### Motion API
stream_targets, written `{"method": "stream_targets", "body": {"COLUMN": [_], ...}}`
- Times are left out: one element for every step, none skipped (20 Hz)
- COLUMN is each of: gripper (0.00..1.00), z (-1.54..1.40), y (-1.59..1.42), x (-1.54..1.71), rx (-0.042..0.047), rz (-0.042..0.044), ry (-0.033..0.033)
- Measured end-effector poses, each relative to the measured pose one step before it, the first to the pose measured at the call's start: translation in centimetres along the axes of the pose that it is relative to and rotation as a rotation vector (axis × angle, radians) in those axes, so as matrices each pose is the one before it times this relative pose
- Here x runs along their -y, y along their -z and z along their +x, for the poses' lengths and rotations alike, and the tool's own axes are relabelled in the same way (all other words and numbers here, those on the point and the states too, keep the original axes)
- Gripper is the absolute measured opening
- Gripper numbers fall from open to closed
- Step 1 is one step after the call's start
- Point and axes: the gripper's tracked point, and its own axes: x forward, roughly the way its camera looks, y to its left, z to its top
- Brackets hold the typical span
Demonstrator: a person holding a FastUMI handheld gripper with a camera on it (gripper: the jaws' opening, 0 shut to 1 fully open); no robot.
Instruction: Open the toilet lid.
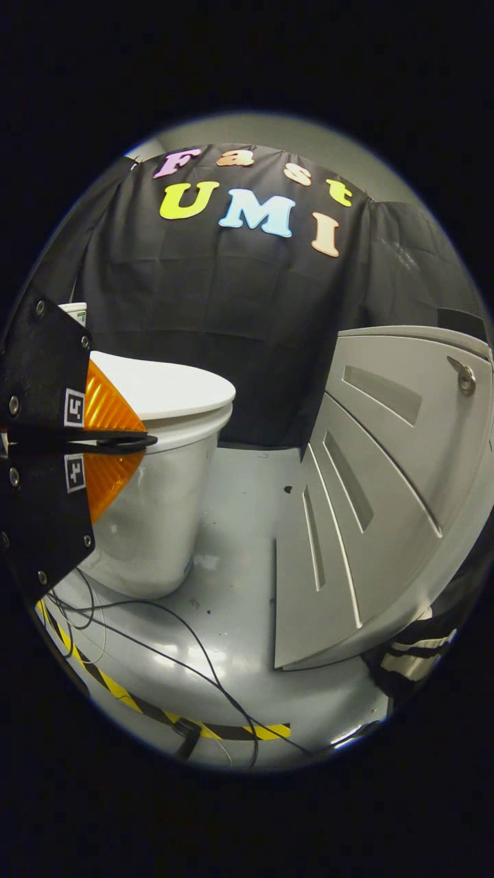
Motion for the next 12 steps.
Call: {"method": "stream_targets", "body": {"gripper": [0.00, 0.00, 0.00, 0.00, 0.00, 0.00, 0.00, 0.00, 0.00, 0.00, 0.00, 0.00], "z": [-0.088, -0.156, -0.131, -0.314, -0.316, -0.486, -0.449, -0.232, -0.174, -0.159, -0.213, -0.364], "y": [-0.017, 0.005, -0.011, -0.246, -0.131, -0.128, -0.210, -0.249, -0.197, 0.072, -0.055, -0.019], "x": [-0.113, -0.290, -0.210, -0.360, -0.493, -0.714, -0.686, -0.851, -0.563, -0.608, -0.675, -0.634], "rx": [-0.00154, 0.00401, -0.00276, 0.00117, 0.00311, 0.00851, 0.00830, 0.00661, 0.00673, 0.00749, 0.00580, 0.00456], "rz": [-0.01534, -0.01993, -0.01287, -0.00679, -0.00799, -0.00803, -0.00501, -0.00167, -0.00622, -0.00968, -0.01348, -0.01169], "ry": [0.00792, 0.00484, 0.00417, 0.00307, -0.00466, -0.01309, -0.01325, -0.01349, -0.00576, -0.00560, -0.00735, -0.01060]}}
